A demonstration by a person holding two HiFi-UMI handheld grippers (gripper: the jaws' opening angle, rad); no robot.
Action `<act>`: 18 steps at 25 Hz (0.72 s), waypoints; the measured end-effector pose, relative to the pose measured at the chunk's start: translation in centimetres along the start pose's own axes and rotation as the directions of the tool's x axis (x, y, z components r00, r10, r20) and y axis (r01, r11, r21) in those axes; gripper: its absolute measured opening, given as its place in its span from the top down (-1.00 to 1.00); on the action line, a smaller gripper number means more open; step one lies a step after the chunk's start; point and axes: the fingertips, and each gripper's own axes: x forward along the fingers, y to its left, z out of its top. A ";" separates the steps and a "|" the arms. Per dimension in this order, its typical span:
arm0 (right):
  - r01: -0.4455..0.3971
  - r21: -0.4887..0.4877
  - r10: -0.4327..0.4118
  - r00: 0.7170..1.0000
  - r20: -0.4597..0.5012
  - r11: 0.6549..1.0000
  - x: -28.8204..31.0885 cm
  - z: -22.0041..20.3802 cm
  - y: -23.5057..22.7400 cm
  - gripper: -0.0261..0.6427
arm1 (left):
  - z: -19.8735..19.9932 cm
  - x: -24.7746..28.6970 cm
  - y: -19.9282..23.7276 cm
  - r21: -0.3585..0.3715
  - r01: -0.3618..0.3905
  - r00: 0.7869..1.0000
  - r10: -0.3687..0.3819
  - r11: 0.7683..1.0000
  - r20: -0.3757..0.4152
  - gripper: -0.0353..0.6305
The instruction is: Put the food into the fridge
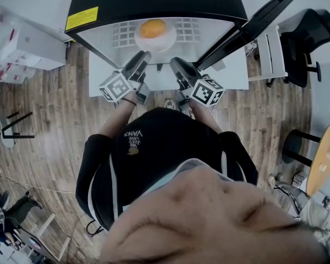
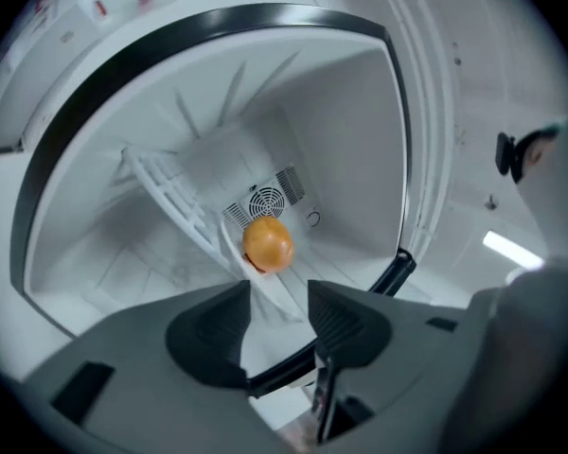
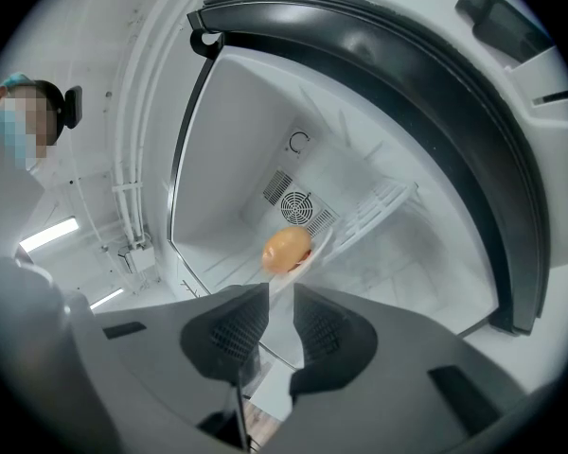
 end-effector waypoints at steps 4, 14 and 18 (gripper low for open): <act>0.003 0.000 -0.003 1.000 0.002 1.000 -0.1 -0.1 0.1 0.71 | -0.1 -0.4 -0.1 0.268 -0.050 0.998 0.060 0.962 -0.032 0.38; 0.020 0.002 -0.020 1.000 0.007 1.000 -0.5 -0.2 -0.3 0.71 | -1.2 0.0 -1.3 0.506 -0.009 0.995 0.060 0.863 -0.084 0.80; 0.026 0.004 -0.026 1.000 0.004 1.000 -0.5 -0.2 -0.5 0.71 | -1.6 0.4 -1.2 0.532 -0.004 0.993 0.067 0.847 -0.099 0.82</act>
